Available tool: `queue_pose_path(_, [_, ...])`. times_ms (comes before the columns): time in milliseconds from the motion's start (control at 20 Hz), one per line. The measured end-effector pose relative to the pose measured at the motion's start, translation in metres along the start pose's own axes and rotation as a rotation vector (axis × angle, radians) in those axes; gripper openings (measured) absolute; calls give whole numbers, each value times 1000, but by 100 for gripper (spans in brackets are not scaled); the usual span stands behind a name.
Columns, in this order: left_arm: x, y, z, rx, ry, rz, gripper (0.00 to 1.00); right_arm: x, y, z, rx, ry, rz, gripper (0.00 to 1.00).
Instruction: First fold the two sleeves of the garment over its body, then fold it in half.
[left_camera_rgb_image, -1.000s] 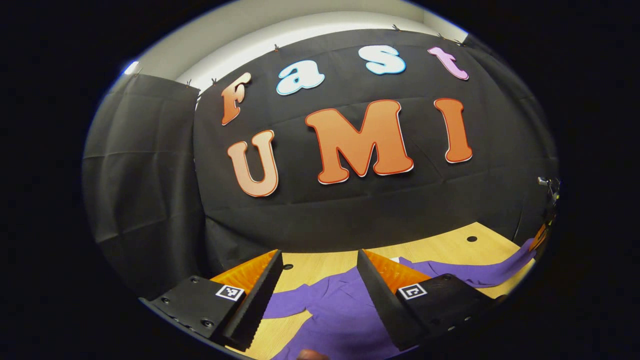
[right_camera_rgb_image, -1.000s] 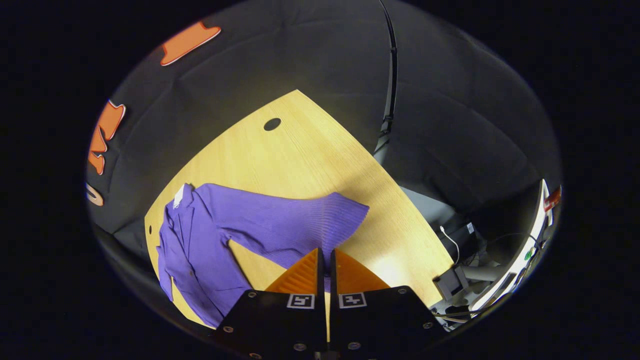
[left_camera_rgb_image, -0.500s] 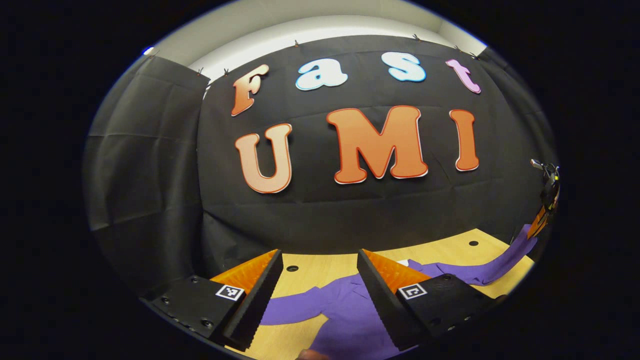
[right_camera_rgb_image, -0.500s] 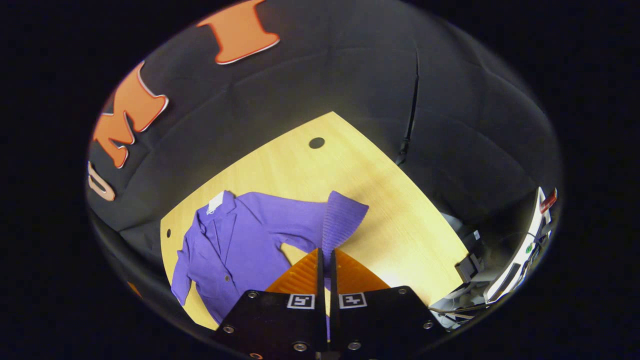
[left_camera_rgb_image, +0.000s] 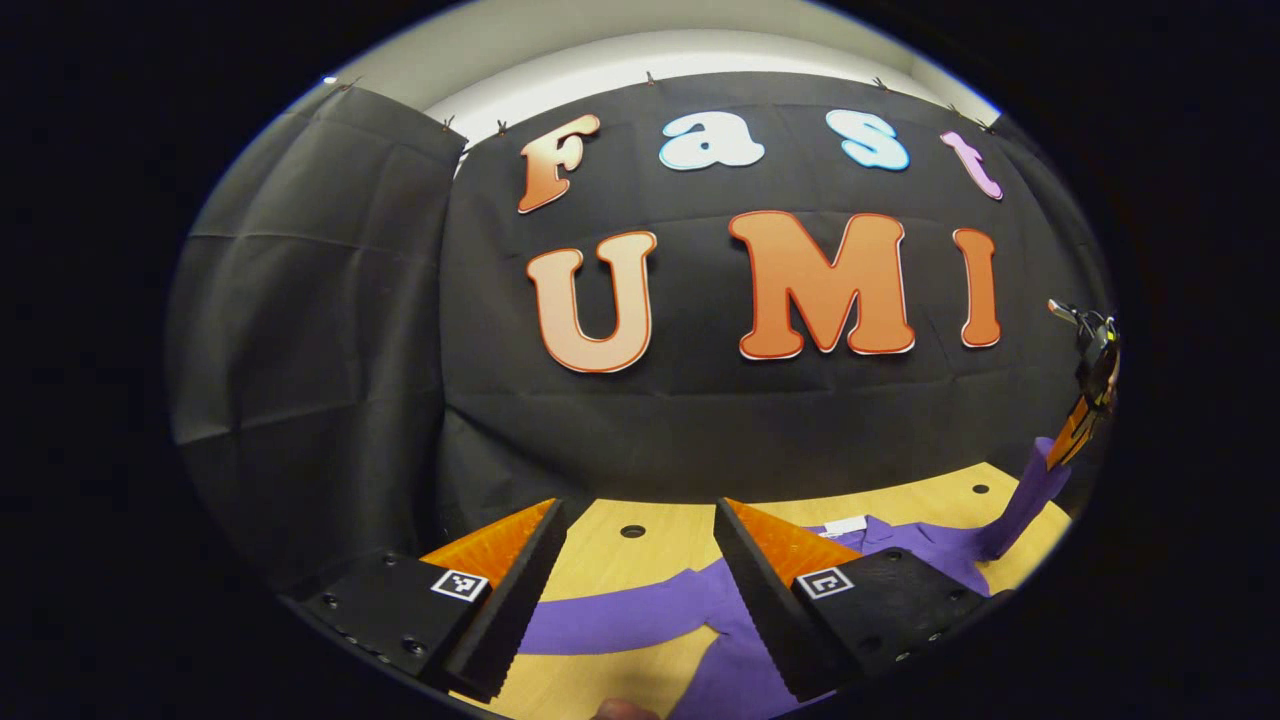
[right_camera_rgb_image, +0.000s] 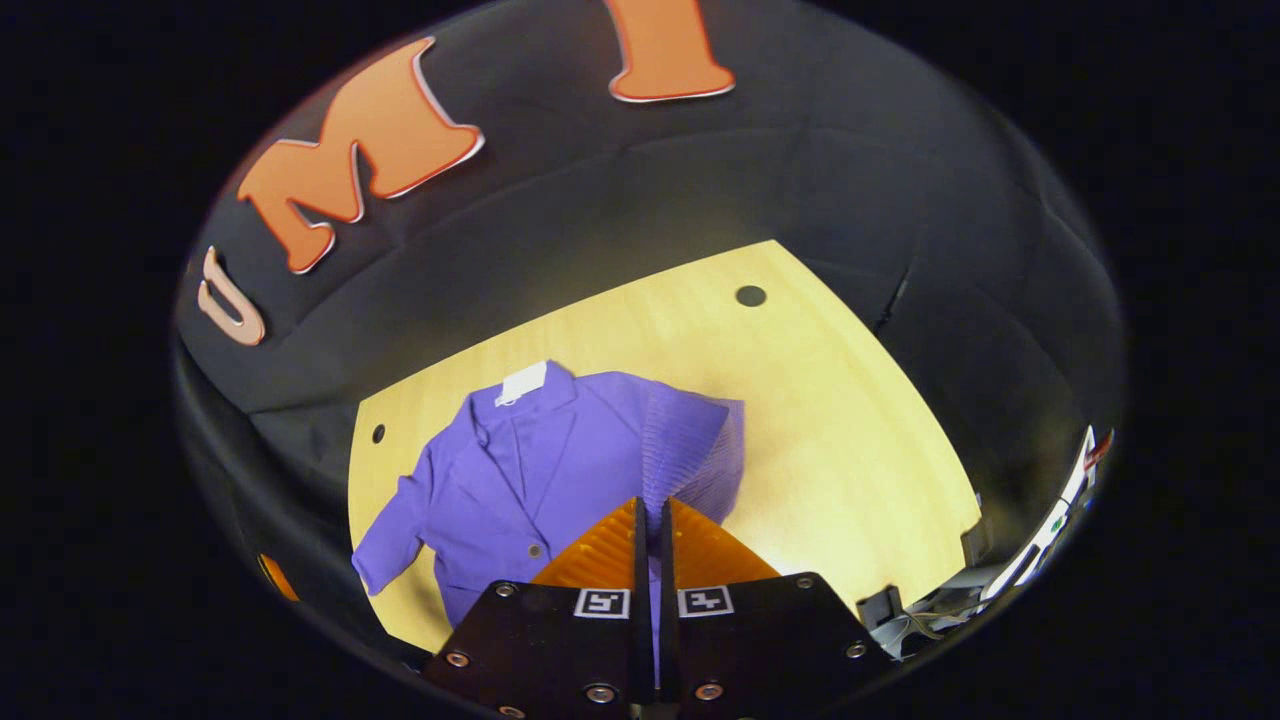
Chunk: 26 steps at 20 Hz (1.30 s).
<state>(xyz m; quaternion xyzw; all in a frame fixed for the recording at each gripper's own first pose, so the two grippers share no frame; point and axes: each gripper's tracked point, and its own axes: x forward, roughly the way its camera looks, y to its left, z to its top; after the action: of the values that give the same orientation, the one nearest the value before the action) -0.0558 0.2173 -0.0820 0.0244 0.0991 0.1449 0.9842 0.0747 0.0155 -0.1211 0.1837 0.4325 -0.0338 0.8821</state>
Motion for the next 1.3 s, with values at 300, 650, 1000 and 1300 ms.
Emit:
queue_pose_path(300, [8, 49, -7, 0, 7, 80, 96, 29, 97, 16, -123, -5, 73, 3])
queue_pose_path(650, [15, 101, -26, 3, 53, 171, 96, 61, 192, -8, -217, 49, 160, 3])
queue_pose_path(1000, [32, 141, -49, 29, 99, 215, 96, 80, 261, -41, -215, 54, 253, 6])
queue_pose_path(1300, [51, 177, -77, 15, 176, 229, 96, 53, 282, -32, -217, -68, 340, 41])
